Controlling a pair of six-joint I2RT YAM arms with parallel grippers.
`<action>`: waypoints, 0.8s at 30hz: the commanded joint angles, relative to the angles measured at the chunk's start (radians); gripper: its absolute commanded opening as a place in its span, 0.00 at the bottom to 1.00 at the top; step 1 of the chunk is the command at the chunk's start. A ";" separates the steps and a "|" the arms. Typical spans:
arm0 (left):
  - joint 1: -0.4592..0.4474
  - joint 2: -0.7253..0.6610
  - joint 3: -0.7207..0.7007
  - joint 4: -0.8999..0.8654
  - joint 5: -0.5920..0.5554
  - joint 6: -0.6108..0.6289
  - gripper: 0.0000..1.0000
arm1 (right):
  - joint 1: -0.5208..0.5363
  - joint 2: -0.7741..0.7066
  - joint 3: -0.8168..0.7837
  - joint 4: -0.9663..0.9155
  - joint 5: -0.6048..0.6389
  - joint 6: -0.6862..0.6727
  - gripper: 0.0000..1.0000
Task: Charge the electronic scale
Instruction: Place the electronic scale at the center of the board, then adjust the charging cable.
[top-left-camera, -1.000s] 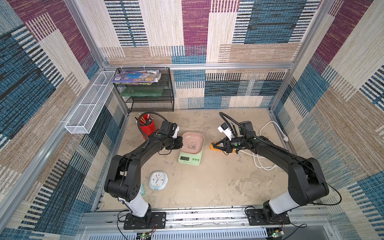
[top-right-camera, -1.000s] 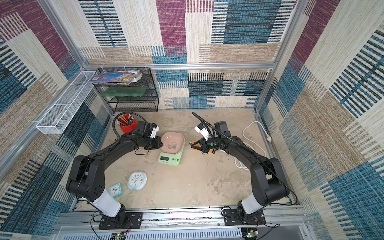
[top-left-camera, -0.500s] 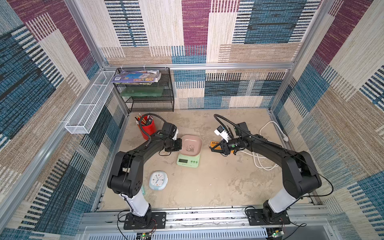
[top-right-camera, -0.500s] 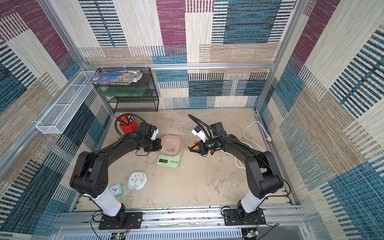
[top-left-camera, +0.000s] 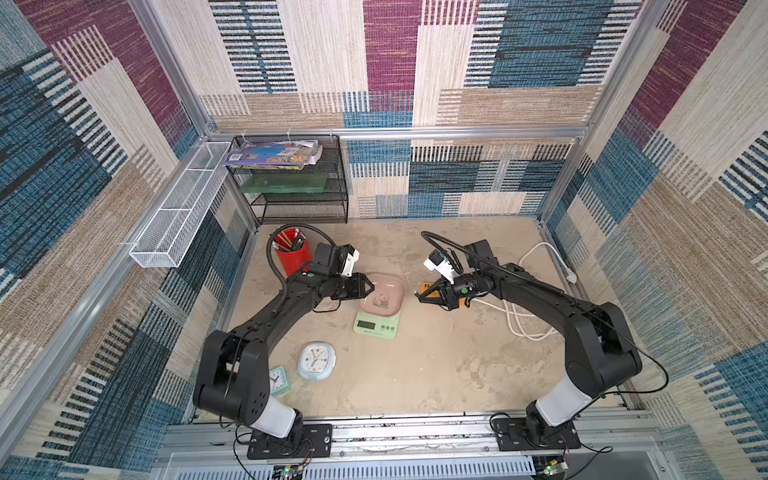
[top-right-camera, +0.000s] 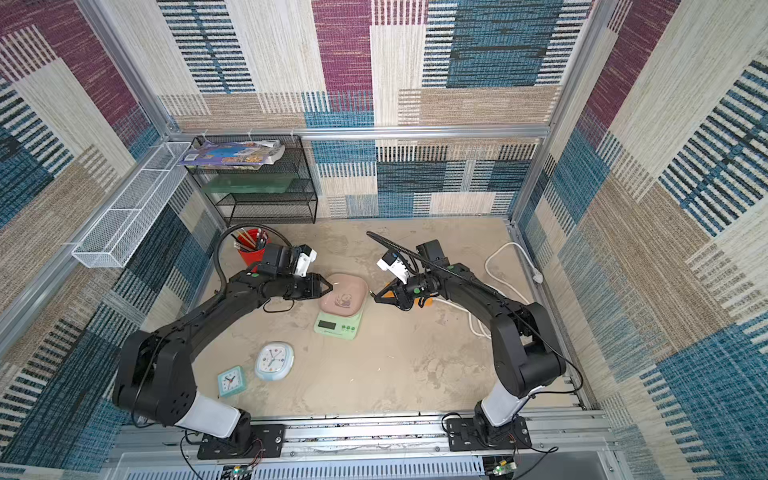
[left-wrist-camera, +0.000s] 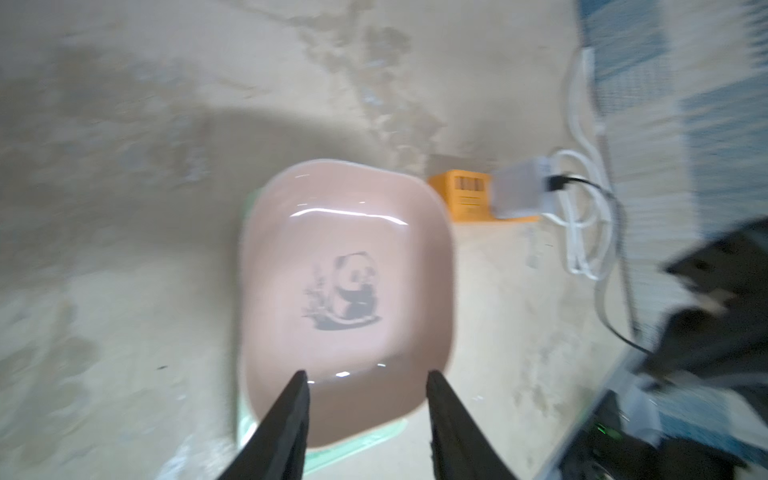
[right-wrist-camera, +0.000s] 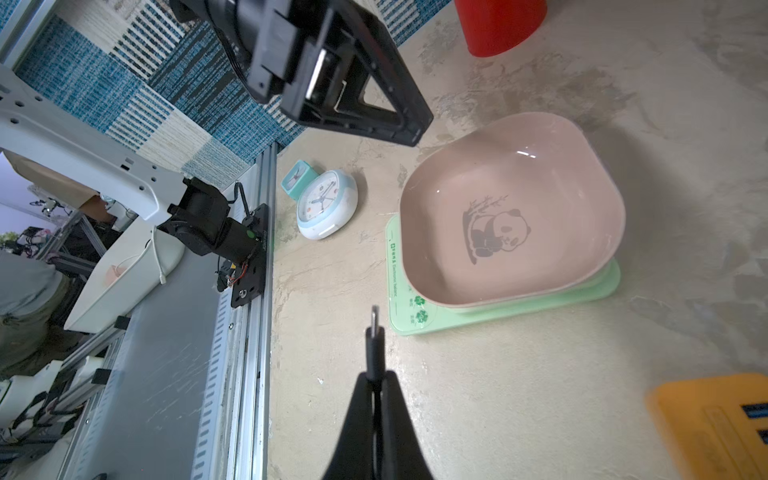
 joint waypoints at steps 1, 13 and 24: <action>-0.022 -0.068 -0.038 0.183 0.305 0.070 0.45 | 0.002 -0.010 0.018 -0.061 -0.063 -0.115 0.00; -0.164 0.021 0.126 0.001 0.405 0.308 0.53 | 0.009 -0.021 0.032 -0.143 -0.122 -0.225 0.03; -0.214 0.117 0.203 -0.063 0.412 0.358 0.40 | 0.008 -0.032 0.033 -0.137 -0.122 -0.220 0.03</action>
